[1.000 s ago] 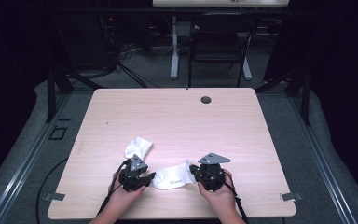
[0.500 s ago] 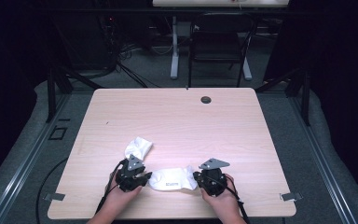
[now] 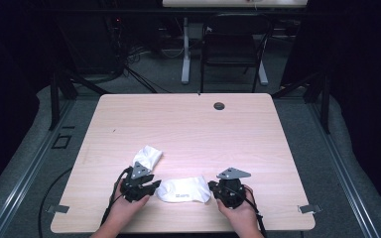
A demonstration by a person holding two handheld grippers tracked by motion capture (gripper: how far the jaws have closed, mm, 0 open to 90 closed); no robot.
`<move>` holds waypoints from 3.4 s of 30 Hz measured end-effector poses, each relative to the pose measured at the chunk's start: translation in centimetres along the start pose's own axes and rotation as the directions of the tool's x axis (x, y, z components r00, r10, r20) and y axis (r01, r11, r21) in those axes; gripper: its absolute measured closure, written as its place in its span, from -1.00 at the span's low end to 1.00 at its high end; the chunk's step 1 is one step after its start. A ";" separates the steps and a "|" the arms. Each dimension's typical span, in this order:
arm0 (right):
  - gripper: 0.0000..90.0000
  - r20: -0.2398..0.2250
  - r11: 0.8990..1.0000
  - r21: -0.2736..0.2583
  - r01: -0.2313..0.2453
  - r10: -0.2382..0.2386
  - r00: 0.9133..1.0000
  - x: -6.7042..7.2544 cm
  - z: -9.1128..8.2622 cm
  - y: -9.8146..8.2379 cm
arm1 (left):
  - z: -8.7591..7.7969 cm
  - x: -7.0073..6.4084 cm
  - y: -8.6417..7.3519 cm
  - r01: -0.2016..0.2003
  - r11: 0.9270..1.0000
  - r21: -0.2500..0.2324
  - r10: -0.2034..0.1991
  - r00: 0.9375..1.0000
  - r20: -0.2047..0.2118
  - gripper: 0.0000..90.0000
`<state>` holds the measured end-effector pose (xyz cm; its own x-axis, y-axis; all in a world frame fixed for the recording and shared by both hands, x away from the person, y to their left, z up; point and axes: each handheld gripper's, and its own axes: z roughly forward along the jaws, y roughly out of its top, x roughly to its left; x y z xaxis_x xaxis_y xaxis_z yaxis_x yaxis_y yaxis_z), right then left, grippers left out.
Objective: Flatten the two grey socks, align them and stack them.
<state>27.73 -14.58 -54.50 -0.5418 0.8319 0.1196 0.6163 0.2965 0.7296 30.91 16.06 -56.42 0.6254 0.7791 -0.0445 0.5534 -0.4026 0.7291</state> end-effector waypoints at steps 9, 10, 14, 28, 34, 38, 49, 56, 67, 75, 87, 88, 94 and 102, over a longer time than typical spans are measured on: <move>1.00 -0.028 0.998 0.045 0.039 -0.038 0.999 1.1 2.3 0.2 | -0.1 -0.8 0.0 -0.004 1.000 0.023 0.002 0.997 0.079 0.74; 1.00 -0.023 0.997 0.064 0.048 -0.047 0.999 1.1 2.8 0.1 | 0.0 -1.0 0.0 -0.014 0.999 0.042 0.010 0.997 0.079 0.80; 1.00 -0.006 0.995 0.082 0.049 -0.049 0.999 1.0 3.1 -0.2 | 0.6 -1.0 -0.3 -0.026 0.997 0.076 0.021 0.998 0.066 0.90; 1.00 0.004 0.992 0.126 0.032 -0.033 0.999 0.6 3.0 -0.9 | 0.4 -0.6 -0.8 -0.028 0.994 0.103 0.022 0.998 0.064 0.91; 1.00 -0.006 0.991 0.127 0.034 -0.033 0.999 0.8 2.8 -1.2 | 0.2 -0.5 -0.8 -0.024 0.993 0.115 0.016 0.997 0.071 0.90; 1.00 -0.009 0.990 0.131 0.042 -0.041 0.999 1.0 2.8 -1.2 | 0.1 -0.4 -0.9 -0.019 0.993 0.118 0.011 0.997 0.073 0.89; 1.00 -0.032 0.997 0.078 0.026 -0.024 0.999 0.9 2.1 -0.7 | -0.6 0.6 -0.6 0.027 0.997 0.078 -0.032 0.997 0.066 0.74; 0.98 -0.016 0.998 0.052 0.021 -0.020 1.000 0.4 1.7 -0.2 | -1.1 2.3 -0.1 0.088 0.996 0.032 -0.089 0.995 0.039 0.65; 0.86 -0.020 0.998 0.048 0.048 -0.047 0.999 0.2 1.9 0.9 | -0.6 3.6 0.5 0.124 0.992 0.030 -0.124 0.992 0.015 0.55; 0.84 -0.029 0.995 0.043 0.093 -0.092 0.995 0.6 2.9 3.4 | 0.1 5.1 2.2 0.135 0.991 0.012 -0.135 0.991 -0.021 0.49; 0.87 -0.039 0.993 0.029 0.112 -0.111 0.993 1.4 4.6 5.8 | 1.0 8.1 3.2 0.204 0.979 0.013 -0.203 0.978 -0.056 0.44; 0.87 -0.039 0.993 0.027 0.112 -0.111 0.993 1.4 4.7 5.8 | 1.1 8.5 3.3 0.206 0.978 0.020 -0.205 0.977 -0.059 0.44; 0.87 -0.033 0.994 0.025 0.103 -0.102 0.994 1.3 5.3 6.1 | 1.6 9.5 3.6 0.221 0.975 0.034 -0.218 0.974 -0.064 0.44; 0.86 -0.031 0.996 0.017 0.090 -0.090 0.995 1.0 5.8 6.5 | 2.1 10.5 3.1 0.221 0.973 0.072 -0.212 0.971 -0.113 0.40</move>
<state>34.51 -9.10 -53.55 -0.6125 0.7870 0.0748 0.5744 0.3781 0.7260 40.39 22.00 -56.11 0.4274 0.8959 -0.1211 0.7163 -0.2538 0.6500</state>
